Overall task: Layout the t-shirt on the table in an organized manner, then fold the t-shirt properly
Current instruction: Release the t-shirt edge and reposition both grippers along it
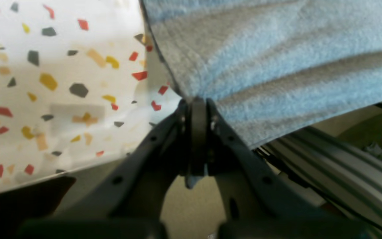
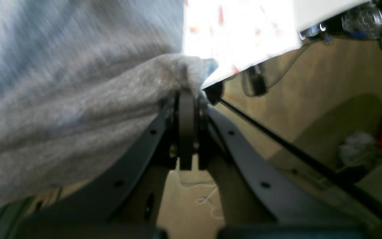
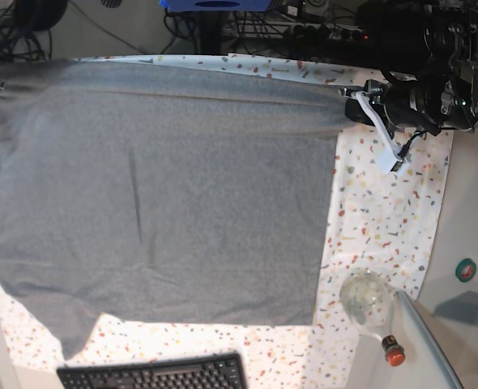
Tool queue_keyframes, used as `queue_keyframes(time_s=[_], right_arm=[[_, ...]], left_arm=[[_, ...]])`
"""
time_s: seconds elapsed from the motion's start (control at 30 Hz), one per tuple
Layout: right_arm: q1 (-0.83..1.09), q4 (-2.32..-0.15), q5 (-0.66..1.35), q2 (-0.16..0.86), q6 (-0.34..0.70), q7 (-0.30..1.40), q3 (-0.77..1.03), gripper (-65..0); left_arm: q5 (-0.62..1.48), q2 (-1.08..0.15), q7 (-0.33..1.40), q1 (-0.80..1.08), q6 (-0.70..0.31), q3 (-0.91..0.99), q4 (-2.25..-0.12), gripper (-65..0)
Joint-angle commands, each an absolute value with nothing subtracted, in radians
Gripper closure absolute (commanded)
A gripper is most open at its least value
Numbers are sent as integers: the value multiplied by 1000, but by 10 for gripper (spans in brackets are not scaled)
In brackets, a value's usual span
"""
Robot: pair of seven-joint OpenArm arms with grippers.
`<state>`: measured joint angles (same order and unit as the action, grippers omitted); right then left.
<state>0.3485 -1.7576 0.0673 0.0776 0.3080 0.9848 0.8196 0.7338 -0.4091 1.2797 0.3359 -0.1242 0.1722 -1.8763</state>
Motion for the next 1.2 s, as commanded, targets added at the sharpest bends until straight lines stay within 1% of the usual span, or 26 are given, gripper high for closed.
queue_keyframes(time_s=[0.0,0.1,0.2,0.33,0.43,0.53,0.67,0.8,0.93,1.07,1.17], right_arm=[[344,-1758,54,93,306,967,809,0],[343,-1750,54,64,306,958,777,0],[334,-1753,54,54,306,958,766,0],[297,-1753,54,59,306,966,740,0],[260,-1764,53,62,306,967,693,0],[203,-1774,51,64,303,969,665,0],[99,-1745,51,117,300,1038,621,0],[-18,-1649,51,157,300,1050,602,0],[-130,-1463,51,203,300,1032,567,0],[-186,-1311,51,211,300,937,549,0],[-202,-1254,50,213,298,917,555,0]], left_arm=[[727,-427,1273,331,-124,183,-1891,0],[727,-426,1274,332,-124,262,-1896,0],[727,-429,1276,325,-124,291,-1894,0],[725,-446,1276,315,-124,254,-1891,0],[725,-443,1276,268,-124,185,-1880,0],[725,-430,1276,222,-124,159,-1848,0],[725,-387,1276,131,-124,157,-1747,0],[725,-355,1276,18,-124,156,-1575,0],[725,-354,1250,-76,-124,68,-1434,0],[725,-337,1179,-130,-124,-30,-1322,0],[725,-334,1153,-139,-124,-59,-1288,0]])
